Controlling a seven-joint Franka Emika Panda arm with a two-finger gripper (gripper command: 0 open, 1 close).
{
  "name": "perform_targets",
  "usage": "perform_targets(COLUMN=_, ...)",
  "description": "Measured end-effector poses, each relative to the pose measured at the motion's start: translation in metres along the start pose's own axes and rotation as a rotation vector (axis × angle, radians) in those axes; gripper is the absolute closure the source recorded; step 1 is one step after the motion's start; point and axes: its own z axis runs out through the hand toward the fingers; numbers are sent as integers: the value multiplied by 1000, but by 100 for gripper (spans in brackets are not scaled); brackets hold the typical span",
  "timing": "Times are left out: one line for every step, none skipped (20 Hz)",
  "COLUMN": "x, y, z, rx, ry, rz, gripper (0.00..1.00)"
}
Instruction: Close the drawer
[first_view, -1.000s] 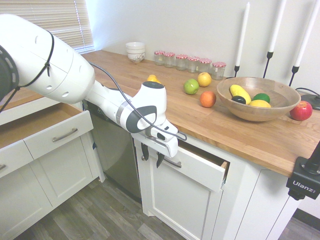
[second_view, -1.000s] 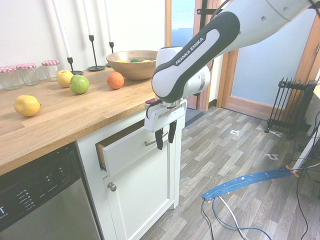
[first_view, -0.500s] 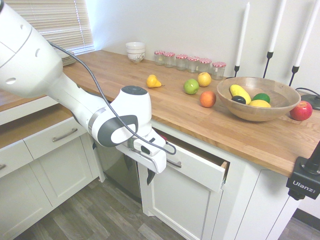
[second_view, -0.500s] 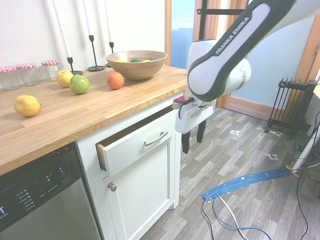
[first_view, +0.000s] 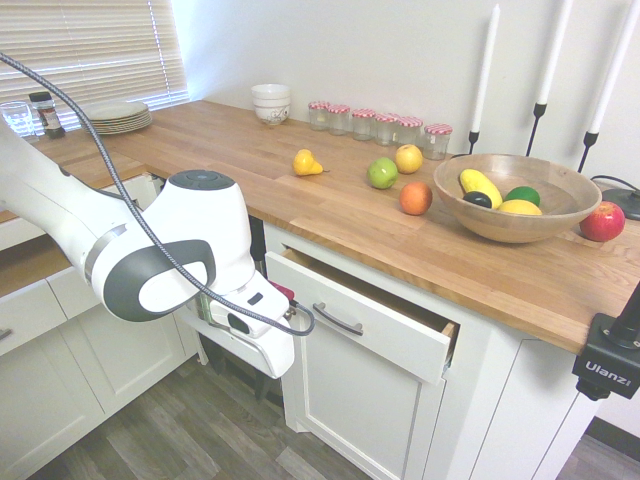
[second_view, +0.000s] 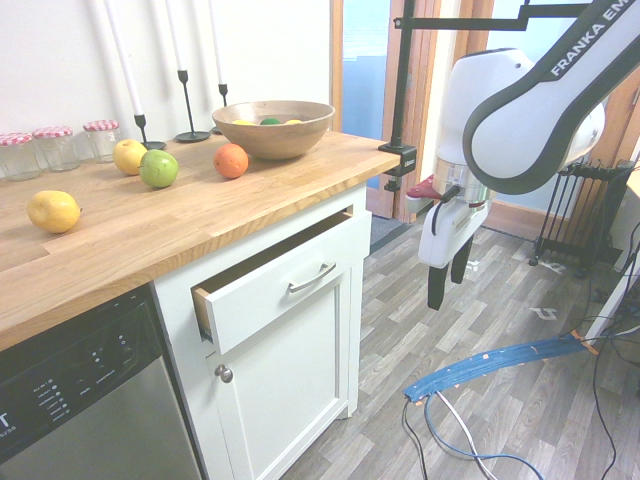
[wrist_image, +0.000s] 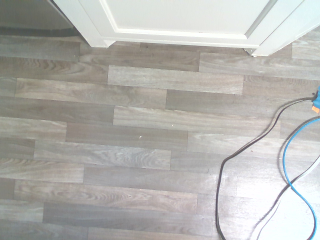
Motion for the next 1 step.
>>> perform_targets(x=-2, y=2, z=-1, rx=0, ry=-1, rz=1, gripper=0)
